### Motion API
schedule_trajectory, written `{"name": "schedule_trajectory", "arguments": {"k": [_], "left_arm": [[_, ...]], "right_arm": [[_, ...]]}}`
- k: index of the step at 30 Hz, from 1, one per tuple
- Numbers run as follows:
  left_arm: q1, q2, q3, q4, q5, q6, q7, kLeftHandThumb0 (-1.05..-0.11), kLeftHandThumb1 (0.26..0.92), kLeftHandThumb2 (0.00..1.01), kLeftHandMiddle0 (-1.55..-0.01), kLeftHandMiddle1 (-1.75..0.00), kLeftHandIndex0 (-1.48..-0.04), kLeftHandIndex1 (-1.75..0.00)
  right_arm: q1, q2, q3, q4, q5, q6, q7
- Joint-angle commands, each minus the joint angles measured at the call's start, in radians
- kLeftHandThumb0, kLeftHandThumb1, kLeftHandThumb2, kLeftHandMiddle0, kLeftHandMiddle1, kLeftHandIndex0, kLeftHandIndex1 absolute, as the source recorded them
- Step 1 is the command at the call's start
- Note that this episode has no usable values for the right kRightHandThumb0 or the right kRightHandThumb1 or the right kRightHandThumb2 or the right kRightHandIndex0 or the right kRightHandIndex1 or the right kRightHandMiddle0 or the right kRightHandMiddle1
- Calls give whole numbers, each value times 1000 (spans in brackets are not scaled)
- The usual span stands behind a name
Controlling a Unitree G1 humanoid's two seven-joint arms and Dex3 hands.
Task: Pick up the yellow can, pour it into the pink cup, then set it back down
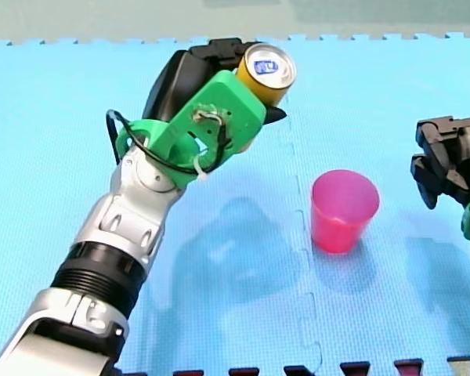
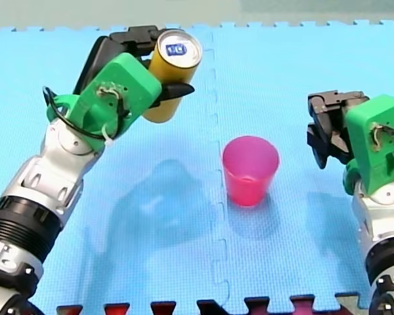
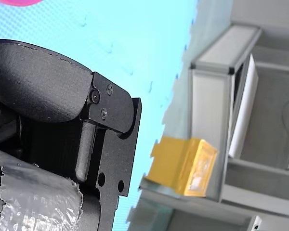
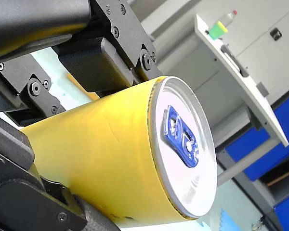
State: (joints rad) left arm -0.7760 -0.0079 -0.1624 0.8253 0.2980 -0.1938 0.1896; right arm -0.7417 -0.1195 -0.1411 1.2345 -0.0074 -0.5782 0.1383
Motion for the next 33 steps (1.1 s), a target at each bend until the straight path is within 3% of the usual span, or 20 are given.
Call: {"name": "schedule_trajectory", "arguments": {"k": [1, 9, 14, 19, 25, 33], "left_arm": [[-19, -2, -1, 16, 1, -15, 12, -412, 730, 0, -1439, -12, -1256, -5], [-41, -18, 8, 57, -18, 9, -3, -417, 724, 0, -1427, -3, -1252, 0], [-41, -42, 14, 86, -41, 25, -17, -427, 726, 1, -1424, -1, -1244, 0], [-29, -71, 32, 91, -80, 31, -39, -437, 729, 1, -1419, 0, -1234, 0], [-31, -76, 37, 94, -89, 42, -48, -446, 731, 1, -1407, 0, -1225, 0], [-47, -83, 35, 133, -84, 34, -36, -441, 730, 2, -1396, -1, -1214, 0]], "right_arm": [[0, -1, -1, -1, 2, -4, -3], [1, 2, 1, -2, -1, -8, -9], [5, -1, 3, -1, -6, -34, -16], [12, -1, -6, -2, 7, -50, 3], [15, 3, -18, -3, 20, -53, 18], [19, 3, -16, -3, 17, -67, 14]]}}
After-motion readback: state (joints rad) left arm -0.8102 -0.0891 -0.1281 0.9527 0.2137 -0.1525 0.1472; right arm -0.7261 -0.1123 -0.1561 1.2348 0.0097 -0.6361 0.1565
